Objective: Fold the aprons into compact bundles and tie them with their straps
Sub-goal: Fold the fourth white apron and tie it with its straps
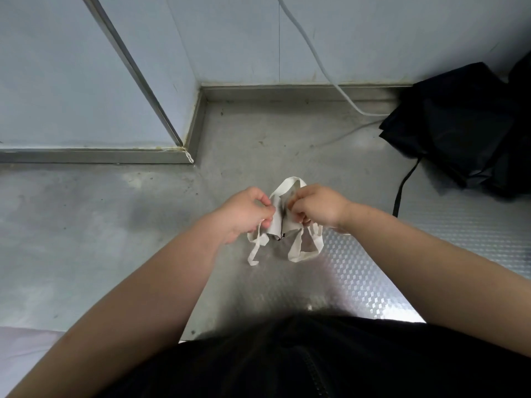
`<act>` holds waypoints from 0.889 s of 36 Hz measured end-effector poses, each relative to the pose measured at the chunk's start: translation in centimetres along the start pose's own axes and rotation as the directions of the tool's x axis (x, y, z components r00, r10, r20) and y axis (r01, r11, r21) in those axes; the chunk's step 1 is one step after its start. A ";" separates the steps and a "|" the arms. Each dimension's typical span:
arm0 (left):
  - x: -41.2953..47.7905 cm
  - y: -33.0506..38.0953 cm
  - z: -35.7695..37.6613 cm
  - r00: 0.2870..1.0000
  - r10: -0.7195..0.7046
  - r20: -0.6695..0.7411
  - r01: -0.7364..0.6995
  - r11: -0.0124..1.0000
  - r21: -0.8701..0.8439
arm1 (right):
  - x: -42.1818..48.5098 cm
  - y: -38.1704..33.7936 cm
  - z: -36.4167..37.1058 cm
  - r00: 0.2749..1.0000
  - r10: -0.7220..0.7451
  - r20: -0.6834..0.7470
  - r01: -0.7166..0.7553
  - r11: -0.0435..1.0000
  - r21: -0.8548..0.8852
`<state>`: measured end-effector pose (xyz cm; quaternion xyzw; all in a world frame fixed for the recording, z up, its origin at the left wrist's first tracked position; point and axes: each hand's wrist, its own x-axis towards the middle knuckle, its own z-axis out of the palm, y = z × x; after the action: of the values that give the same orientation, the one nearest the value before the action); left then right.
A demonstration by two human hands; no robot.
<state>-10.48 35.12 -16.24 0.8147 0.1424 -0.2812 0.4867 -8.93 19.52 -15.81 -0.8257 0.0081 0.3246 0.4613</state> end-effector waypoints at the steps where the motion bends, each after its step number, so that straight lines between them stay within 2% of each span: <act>1: -0.1 -0.2 -0.3 0.999 -0.008 0.047 0.012 0.997 -0.075 | -0.1 0.1 -0.2 1.000 0.004 -0.001 -0.004 0.997 0.072; 5: -0.2 -0.6 -1.2 0.984 0.000 0.176 0.049 0.960 -0.275 | 0.0 0.5 -0.8 0.991 0.067 0.114 -0.107 0.914 0.392; 7: -0.1 -0.8 -1.8 0.981 -0.007 0.196 0.077 0.933 -0.352 | 0.1 0.7 -1.0 0.985 0.062 0.162 -0.129 0.885 0.448; 11: 0.1 -1.5 -2.2 0.986 0.014 0.165 0.037 0.952 -0.304 | 0.1 1.2 -0.7 0.977 -0.044 0.211 -0.042 0.921 0.388; 15: 0.5 -1.6 -1.5 0.990 0.130 -0.045 -0.134 0.985 -0.104 | 0.3 1.4 -0.2 0.985 -0.103 0.139 0.055 0.948 0.313; 19: 0.7 -1.9 -0.5 0.955 0.279 -0.104 -0.287 0.955 -0.076 | 0.3 1.2 0.2 0.985 -0.150 0.080 0.130 0.968 0.216; 24: 1.0 -2.7 0.4 0.860 0.483 -0.164 -0.458 0.873 0.168 | 0.5 1.1 0.8 0.993 -0.122 -0.003 0.117 0.946 0.303; 26: 1.0 -3.0 0.5 0.822 0.541 -0.180 -0.500 0.836 0.228 | 0.5 1.1 0.9 0.992 -0.126 -0.018 0.126 0.953 0.275; 28: 1.0 -3.2 0.7 0.808 0.555 -0.196 -0.519 0.829 0.209 | 0.6 1.1 1.0 0.988 -0.150 -0.045 0.156 0.969 0.191; 32: 0.9 -3.2 1.0 0.835 0.519 -0.184 -0.516 0.854 0.066 | 0.8 1.1 0.9 0.989 -0.144 -0.044 0.148 0.984 0.100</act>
<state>-11.70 35.74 -19.45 0.8498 -0.0379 -0.0593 0.5224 -9.13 19.83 -17.44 -0.8048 -0.0273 0.2741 0.5257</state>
